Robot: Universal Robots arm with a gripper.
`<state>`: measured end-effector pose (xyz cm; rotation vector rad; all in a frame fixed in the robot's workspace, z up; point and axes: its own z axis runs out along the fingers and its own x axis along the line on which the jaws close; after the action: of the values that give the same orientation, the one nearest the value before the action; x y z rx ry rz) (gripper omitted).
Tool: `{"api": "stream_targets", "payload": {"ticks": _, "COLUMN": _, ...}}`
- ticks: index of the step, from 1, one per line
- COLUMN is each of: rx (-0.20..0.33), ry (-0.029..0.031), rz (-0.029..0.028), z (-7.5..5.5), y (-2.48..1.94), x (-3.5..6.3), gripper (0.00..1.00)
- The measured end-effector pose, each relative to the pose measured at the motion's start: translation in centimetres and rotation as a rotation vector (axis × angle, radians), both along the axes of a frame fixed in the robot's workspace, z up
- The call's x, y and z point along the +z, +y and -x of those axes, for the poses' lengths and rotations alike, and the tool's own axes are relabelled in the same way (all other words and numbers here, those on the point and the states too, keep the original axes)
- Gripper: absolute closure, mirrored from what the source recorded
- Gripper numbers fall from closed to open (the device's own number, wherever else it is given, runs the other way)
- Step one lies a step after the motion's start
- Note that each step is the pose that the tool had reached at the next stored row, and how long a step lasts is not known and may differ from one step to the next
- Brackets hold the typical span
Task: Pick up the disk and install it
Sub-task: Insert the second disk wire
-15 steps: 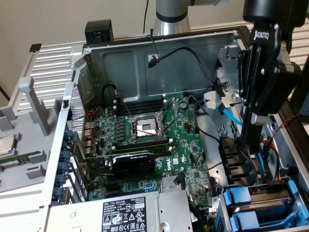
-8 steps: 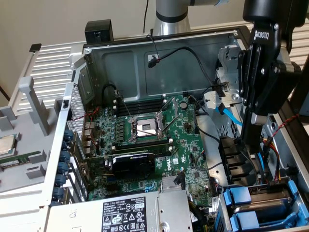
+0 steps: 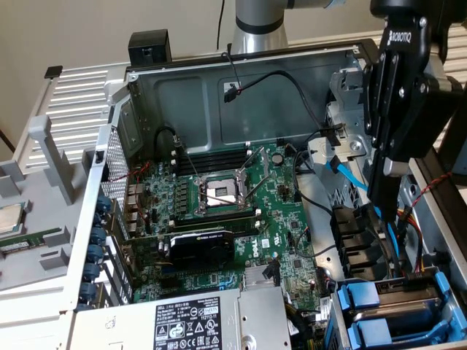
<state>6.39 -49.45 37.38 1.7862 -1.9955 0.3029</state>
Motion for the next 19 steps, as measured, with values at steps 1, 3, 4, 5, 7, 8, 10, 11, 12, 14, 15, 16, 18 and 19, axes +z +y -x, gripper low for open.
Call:
{"api": "stream_targets", "payload": {"ticks": 1, "rx": 0.000, "ry": -0.0021, "rz": -0.0039, "z": 0.0, "y": -0.05, "x": 0.06, "gripper": 0.84}}
{"api": "stream_targets", "payload": {"ticks": 3, "rx": 0.000, "ry": -0.0048, "rz": -0.0157, "z": 0.0, "y": -0.14, "x": 0.17, "gripper": 0.84}}
{"api": "stream_targets", "payload": {"ticks": 4, "rx": 0.000, "ry": -0.0056, "rz": -0.0219, "z": 0.0, "y": -0.21, "x": 0.24, "gripper": 0.84}}
{"api": "stream_targets", "payload": {"ticks": 5, "rx": 0.000, "ry": -0.0061, "rz": -0.0269, "z": 0.0, "y": -0.29, "x": 0.33, "gripper": 0.84}}
{"api": "stream_targets", "payload": {"ticks": 7, "rx": 0.000, "ry": -0.0070, "rz": -0.0350, "z": 0.1, "y": -0.48, "x": 0.55, "gripper": 0.84}}
{"api": "stream_targets", "payload": {"ticks": 8, "rx": 0.000, "ry": -0.0076, "rz": -0.0382, "z": 0.1, "y": -0.58, "x": 0.66, "gripper": 0.84}}
{"api": "stream_targets", "payload": {"ticks": 10, "rx": 0.000, "ry": -0.0094, "rz": -0.0444, "z": 0.1, "y": -0.77, "x": 0.87, "gripper": 0.84}}
{"api": "stream_targets", "payload": {"ticks": 11, "rx": 0.000, "ry": -0.0124, "rz": -0.0474, "z": 0.1, "y": -0.81, "x": 0.95, "gripper": 0.84}}
{"api": "stream_targets", "payload": {"ticks": 12, "rx": 0.000, "ry": -0.0148, "rz": -0.0489, "z": 0.1, "y": -0.81, "x": 0.94, "gripper": 0.84}}
{"api": "stream_targets", "payload": {"ticks": 14, "rx": 0.000, "ry": -0.0156, "rz": -0.0490, "z": 0.1, "y": -0.81, "x": 0.94, "gripper": 0.84}}
{"api": "stream_targets", "payload": {"ticks": 15, "rx": 0.000, "ry": -0.0155, "rz": -0.0489, "z": 0.1, "y": -0.81, "x": 0.94, "gripper": 0.84}}
{"api": "stream_targets", "payload": {"ticks": 16, "rx": 0.000, "ry": -0.0156, "rz": -0.0490, "z": 0.1, "y": -0.81, "x": 0.94, "gripper": 0.84}}
{"api": "stream_targets", "payload": {"ticks": 18, "rx": 0.000, "ry": -0.0159, "rz": -0.0485, "z": 0.1, "y": -0.82, "x": 1.01, "gripper": 0.84}}
{"api": "stream_targets", "payload": {"ticks": 19, "rx": 0.000, "ry": -0.0163, "rz": -0.0486, "z": 0.1, "y": -0.82, "x": 1.25, "gripper": 0.84}}
